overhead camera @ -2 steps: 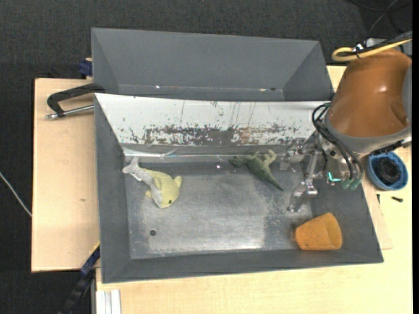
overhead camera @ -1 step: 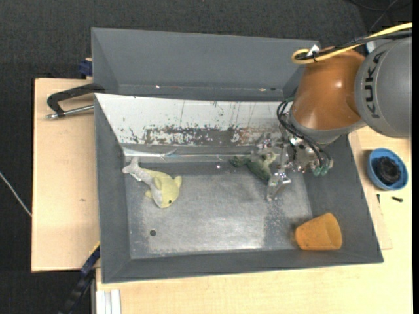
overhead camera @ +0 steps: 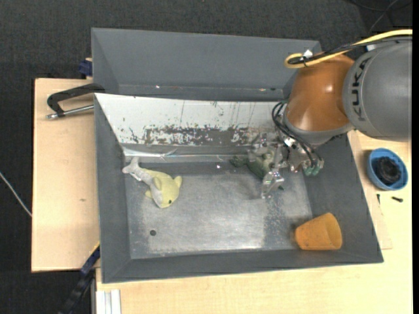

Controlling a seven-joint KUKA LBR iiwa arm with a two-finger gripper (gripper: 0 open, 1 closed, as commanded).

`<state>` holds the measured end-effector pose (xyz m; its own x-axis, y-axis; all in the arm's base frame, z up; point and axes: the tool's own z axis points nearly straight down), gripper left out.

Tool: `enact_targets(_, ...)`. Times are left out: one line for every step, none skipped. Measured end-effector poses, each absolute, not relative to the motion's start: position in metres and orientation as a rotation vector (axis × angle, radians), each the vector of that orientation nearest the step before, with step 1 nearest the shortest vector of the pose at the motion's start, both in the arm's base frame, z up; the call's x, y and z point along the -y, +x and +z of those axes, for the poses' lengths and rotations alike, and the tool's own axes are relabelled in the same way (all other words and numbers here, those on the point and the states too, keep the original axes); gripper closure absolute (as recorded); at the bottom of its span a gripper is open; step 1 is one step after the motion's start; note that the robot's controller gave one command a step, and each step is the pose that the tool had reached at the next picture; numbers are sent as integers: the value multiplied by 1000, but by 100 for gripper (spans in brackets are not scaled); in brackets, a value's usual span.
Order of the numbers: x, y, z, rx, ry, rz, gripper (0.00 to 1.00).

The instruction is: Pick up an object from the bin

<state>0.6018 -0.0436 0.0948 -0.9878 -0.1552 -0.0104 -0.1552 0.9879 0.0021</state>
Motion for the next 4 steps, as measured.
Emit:
enact_targets(45, 600, 93, -3126, -245, 1, 100)
enact_targets(44, 593, 90, -3155, -249, 8, 0)
enact_targets(-3, 602, 115, -3120, -279, 5, 0)
enact_targets(60, 602, 80, -3043, 698, 23, 0)
